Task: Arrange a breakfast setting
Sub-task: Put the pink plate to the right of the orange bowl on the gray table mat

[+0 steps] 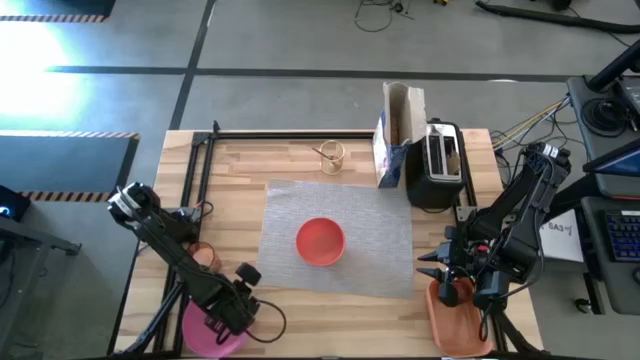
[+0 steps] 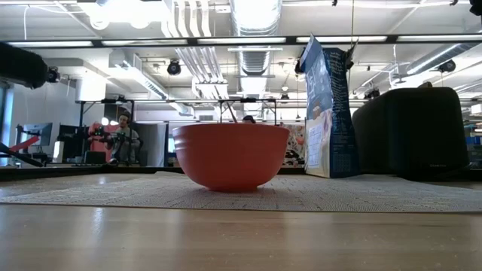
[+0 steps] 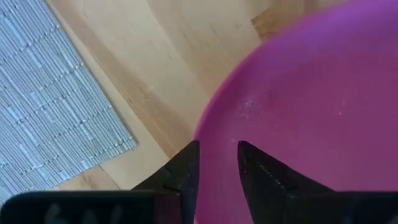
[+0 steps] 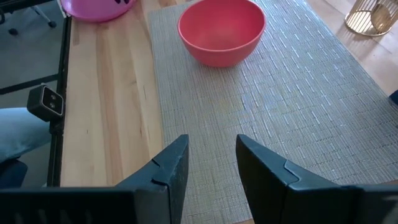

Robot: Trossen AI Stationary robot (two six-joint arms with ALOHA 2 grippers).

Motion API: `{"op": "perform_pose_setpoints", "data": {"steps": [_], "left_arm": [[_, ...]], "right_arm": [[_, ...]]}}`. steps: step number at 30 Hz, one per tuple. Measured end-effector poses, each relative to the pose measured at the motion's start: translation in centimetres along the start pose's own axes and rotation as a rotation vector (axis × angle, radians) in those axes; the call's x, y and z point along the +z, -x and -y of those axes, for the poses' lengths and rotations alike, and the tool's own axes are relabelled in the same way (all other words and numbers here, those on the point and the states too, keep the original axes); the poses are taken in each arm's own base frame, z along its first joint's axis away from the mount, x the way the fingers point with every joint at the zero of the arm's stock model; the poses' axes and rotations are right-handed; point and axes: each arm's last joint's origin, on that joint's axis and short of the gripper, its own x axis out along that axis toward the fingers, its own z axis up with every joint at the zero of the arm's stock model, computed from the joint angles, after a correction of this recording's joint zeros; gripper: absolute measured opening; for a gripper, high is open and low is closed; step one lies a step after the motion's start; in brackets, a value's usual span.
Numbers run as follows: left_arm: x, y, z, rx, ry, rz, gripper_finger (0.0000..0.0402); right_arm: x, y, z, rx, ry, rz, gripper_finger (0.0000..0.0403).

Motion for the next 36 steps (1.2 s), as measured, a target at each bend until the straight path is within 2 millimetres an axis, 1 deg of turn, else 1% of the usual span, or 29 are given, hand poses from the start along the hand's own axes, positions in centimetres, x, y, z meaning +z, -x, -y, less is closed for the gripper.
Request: {"op": "perform_pose_setpoints", "data": {"steps": [4, 11, 17, 29, 36], "left_arm": [[0.0, 0.3, 0.0, 0.003, -0.010, 0.000, 0.0101], [-0.5, -0.6, -0.4, 0.097, -0.032, -0.020, 0.0103], [-0.1, 0.2, -0.4, 0.094, -0.028, 0.005, 0.0103], [-0.1, 0.0, -1.2, 0.116, -0.010, -0.010, 0.0103], [-0.4, -0.9, -1.9, 0.114, 0.029, 0.002, 0.0103]], "right_arm": [[0.0, 0.0, 0.0, 0.000, 0.000, 0.000, 0.0123], [0.0, 0.0, 0.0, 0.000, 0.000, 0.000, 0.0123], [0.0, 0.0, 0.0, 0.000, 0.000, 0.000, 0.0123], [0.0, 0.0, 0.0, 0.001, -0.001, 0.000, 0.0123], [0.0, 0.0, 0.0, 0.000, 0.000, 0.000, 0.0123]]}}
